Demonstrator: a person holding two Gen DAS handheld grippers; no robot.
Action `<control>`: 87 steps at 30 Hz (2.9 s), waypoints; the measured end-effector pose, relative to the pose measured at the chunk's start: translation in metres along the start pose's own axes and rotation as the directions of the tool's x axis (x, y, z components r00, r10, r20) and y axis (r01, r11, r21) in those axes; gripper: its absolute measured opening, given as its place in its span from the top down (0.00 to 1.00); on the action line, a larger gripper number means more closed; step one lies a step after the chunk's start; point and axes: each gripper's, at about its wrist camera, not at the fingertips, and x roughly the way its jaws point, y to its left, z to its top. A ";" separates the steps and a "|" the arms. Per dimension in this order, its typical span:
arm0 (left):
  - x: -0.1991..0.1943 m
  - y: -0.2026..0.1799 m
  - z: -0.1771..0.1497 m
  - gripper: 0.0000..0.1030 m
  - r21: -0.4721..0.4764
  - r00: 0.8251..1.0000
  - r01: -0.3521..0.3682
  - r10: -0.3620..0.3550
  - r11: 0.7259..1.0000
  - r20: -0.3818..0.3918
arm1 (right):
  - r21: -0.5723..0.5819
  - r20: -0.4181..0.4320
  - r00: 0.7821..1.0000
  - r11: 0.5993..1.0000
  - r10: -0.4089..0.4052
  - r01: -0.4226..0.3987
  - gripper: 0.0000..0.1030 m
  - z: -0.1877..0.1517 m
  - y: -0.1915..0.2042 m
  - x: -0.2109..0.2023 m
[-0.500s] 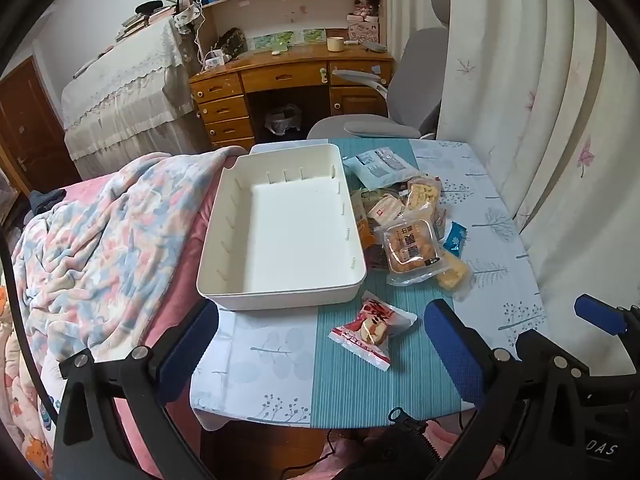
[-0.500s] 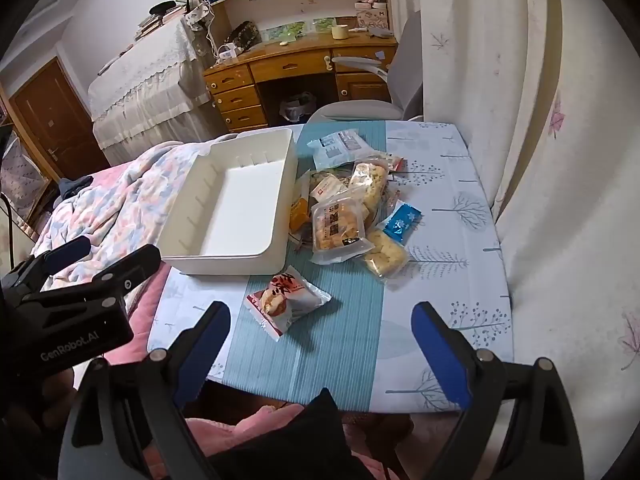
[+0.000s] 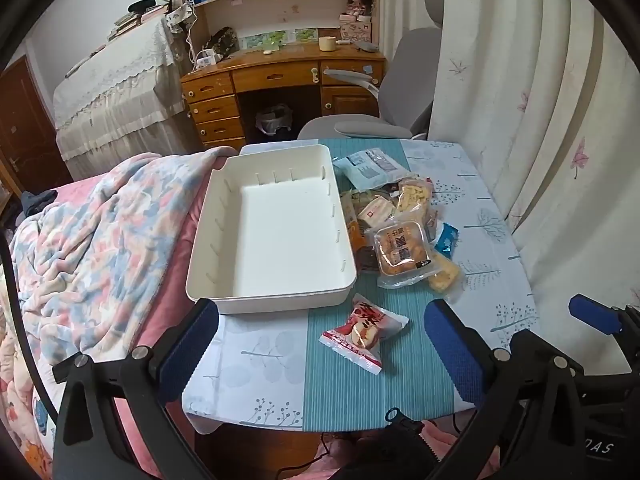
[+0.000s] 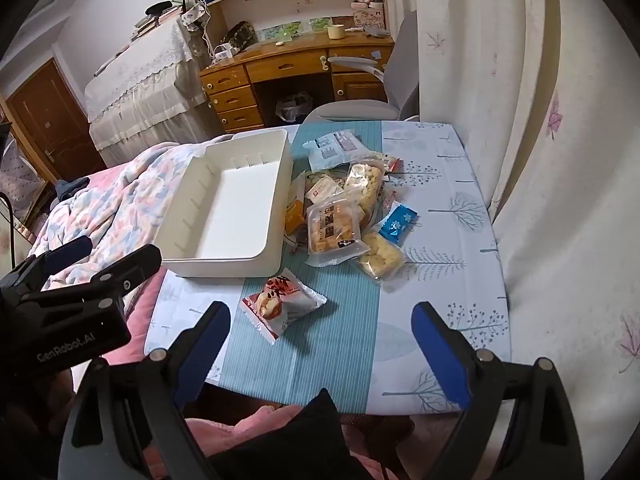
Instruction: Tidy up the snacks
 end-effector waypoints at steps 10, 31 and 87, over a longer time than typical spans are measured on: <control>0.003 0.001 0.002 0.01 0.006 1.000 0.017 -0.017 1.000 -0.014 | 0.000 -0.001 1.000 1.000 -0.001 0.001 0.10 -0.001 0.004 -0.001; 0.009 0.023 -0.006 0.01 0.100 0.996 0.080 -0.076 0.992 -0.043 | 0.031 0.064 0.996 0.998 -0.063 0.061 0.10 -0.019 0.031 -0.011; 0.274 -0.068 -0.037 0.04 0.075 0.804 0.094 -0.031 0.993 -0.593 | -0.448 -0.098 0.995 0.894 -0.035 -0.013 0.10 0.013 -0.058 0.184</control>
